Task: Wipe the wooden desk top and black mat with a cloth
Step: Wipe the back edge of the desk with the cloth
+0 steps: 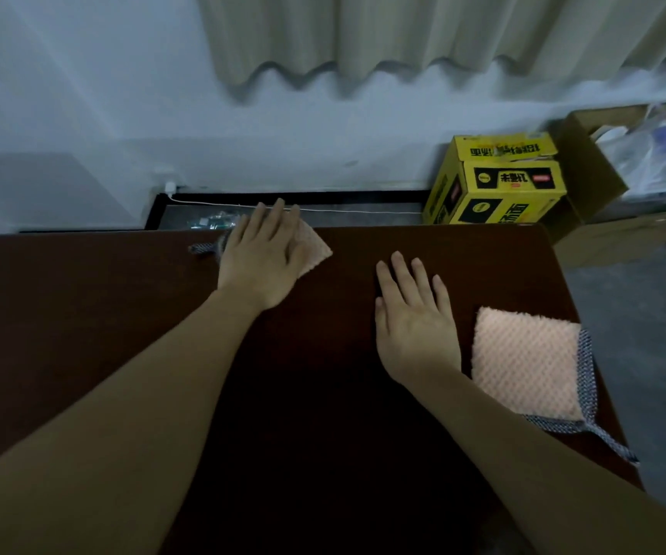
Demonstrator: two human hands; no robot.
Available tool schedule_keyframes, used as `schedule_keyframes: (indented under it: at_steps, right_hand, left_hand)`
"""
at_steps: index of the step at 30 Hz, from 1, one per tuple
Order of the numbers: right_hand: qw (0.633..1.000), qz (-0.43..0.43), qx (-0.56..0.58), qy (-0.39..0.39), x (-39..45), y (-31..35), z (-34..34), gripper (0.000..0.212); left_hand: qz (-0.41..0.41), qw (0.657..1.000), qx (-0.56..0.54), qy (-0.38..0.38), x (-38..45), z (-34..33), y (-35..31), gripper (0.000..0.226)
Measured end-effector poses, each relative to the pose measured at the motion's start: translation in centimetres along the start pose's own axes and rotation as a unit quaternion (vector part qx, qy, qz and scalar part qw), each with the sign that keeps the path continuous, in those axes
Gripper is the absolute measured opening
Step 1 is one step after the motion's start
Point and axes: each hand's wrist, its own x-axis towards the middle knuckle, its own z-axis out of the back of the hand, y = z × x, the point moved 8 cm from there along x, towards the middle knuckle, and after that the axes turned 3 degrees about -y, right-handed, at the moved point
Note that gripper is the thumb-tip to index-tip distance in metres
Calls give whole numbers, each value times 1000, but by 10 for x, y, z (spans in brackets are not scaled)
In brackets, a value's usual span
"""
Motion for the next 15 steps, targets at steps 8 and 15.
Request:
schedule_keyframes:
  at_steps: [8,15]
  right_hand:
    - [1000,3,-8,7,-3,2,-1,60]
    - [1000,0,-21,9,-4,2,-2,58]
  left_hand:
    - [-129,990,12,49,-98,-6,-47,66]
    - [-223,973,34,40,-73,-3,-26,65]
